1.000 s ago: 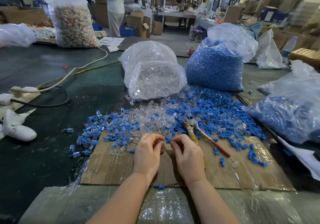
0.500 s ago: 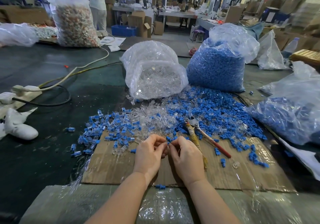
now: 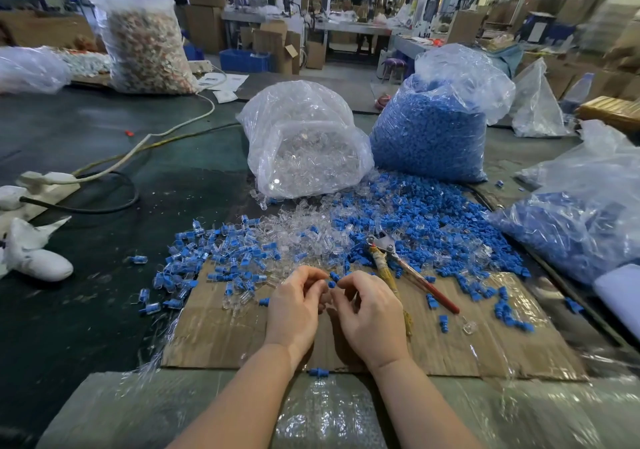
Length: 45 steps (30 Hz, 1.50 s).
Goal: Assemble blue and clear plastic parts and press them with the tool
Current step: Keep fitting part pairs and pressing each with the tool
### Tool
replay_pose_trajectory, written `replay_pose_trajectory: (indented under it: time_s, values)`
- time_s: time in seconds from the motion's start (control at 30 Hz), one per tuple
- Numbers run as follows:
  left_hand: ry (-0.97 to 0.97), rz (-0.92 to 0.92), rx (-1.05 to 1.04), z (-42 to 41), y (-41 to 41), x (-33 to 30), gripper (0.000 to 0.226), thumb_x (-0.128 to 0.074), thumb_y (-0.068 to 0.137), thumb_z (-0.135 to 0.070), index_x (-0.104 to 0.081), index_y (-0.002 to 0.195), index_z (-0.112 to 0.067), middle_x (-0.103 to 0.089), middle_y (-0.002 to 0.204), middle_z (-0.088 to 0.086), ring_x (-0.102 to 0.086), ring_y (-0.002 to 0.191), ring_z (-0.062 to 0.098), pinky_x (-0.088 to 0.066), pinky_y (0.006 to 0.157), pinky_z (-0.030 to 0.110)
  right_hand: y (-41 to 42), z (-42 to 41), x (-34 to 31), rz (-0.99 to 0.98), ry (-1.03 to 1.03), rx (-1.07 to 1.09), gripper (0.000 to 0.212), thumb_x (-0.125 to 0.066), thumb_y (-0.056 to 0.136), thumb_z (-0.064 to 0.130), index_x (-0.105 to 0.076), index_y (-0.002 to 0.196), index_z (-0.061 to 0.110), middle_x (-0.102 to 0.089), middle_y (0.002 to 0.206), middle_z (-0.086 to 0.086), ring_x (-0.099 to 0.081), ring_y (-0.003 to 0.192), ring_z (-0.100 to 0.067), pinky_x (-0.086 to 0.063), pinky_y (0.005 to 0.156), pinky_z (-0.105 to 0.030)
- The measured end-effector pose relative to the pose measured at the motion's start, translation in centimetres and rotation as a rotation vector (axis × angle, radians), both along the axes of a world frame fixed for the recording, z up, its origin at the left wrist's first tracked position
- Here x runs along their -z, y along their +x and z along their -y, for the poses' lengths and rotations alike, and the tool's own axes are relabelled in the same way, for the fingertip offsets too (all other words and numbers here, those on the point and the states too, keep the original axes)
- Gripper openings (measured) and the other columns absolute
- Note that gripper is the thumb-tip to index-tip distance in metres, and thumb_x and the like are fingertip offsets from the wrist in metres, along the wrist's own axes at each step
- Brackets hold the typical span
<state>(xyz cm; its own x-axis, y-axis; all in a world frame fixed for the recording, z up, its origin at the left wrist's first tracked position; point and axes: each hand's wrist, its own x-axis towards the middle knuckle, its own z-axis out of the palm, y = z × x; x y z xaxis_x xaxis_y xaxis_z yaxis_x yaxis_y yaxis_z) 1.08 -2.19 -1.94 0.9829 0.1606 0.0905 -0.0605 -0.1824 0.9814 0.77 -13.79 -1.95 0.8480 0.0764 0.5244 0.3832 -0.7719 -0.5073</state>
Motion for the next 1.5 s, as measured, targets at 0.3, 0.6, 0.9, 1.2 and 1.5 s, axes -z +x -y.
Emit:
replay_pose_trajectory:
  time_s: [0.3, 0.6, 0.9, 1.2, 1.5]
  values:
    - [0.032, -0.001, 0.001, -0.1, -0.1, 0.0, 0.027, -0.056, 0.089, -0.003, -0.059, 0.081, -0.028, -0.065, 0.076, -0.004, -0.06, 0.064, -0.001, -0.051, 0.064, 0.014, 0.0, 0.0, 0.1, -0.012, -0.034, -0.003, 0.014, -0.071, 0.079, 0.013, -0.06, 0.07, 0.012, -0.06, 0.066, 0.001, -0.055, 0.063, -0.016, -0.04, 0.058, -0.024]
    - [0.098, 0.002, -0.005, 0.0, -0.2, -0.1, 0.028, -0.058, 0.089, -0.006, -0.057, 0.079, -0.032, -0.064, 0.077, -0.009, -0.06, 0.071, 0.0, -0.048, 0.066, 0.011, 0.0, 0.0, 0.0, 0.006, -0.035, -0.017, 0.013, -0.069, 0.08, 0.014, -0.059, 0.071, 0.012, -0.059, 0.066, 0.001, -0.054, 0.063, -0.017, -0.045, 0.056, -0.029]
    - [0.116, 0.021, -0.036, -0.1, -0.1, -0.2, 0.022, -0.063, 0.085, -0.003, -0.06, 0.079, -0.024, -0.064, 0.077, -0.005, -0.059, 0.071, 0.0, -0.048, 0.066, 0.009, 0.0, 0.1, -0.3, 0.08, -0.057, 0.0, 0.007, -0.07, 0.076, 0.013, -0.063, 0.077, 0.013, -0.062, 0.075, 0.002, -0.057, 0.071, -0.018, -0.045, 0.067, -0.03]
    - [0.135, -0.045, -0.038, 0.0, 0.1, -0.4, 0.021, -0.061, 0.086, -0.008, -0.054, 0.082, -0.028, -0.062, 0.084, -0.004, -0.06, 0.079, 0.007, -0.049, 0.065, 0.011, 1.3, 3.2, -2.2, -0.616, -0.441, 0.578, 0.071, -0.038, 0.092, 0.054, -0.015, 0.147, 0.016, -0.027, 0.15, -0.012, -0.025, 0.136, -0.031, -0.02, 0.109, -0.053]
    - [-0.009, -0.131, -0.019, -0.1, 0.4, -1.4, 0.013, -0.057, 0.087, -0.002, -0.057, 0.085, -0.015, -0.062, 0.076, 0.004, -0.057, 0.062, 0.008, -0.048, 0.054, 0.011, 1.8, 3.4, -2.9, -0.61, -0.542, 0.543, 0.055, -0.035, 0.096, 0.039, -0.023, 0.142, 0.012, -0.034, 0.137, -0.014, -0.034, 0.122, -0.031, -0.035, 0.096, -0.047]
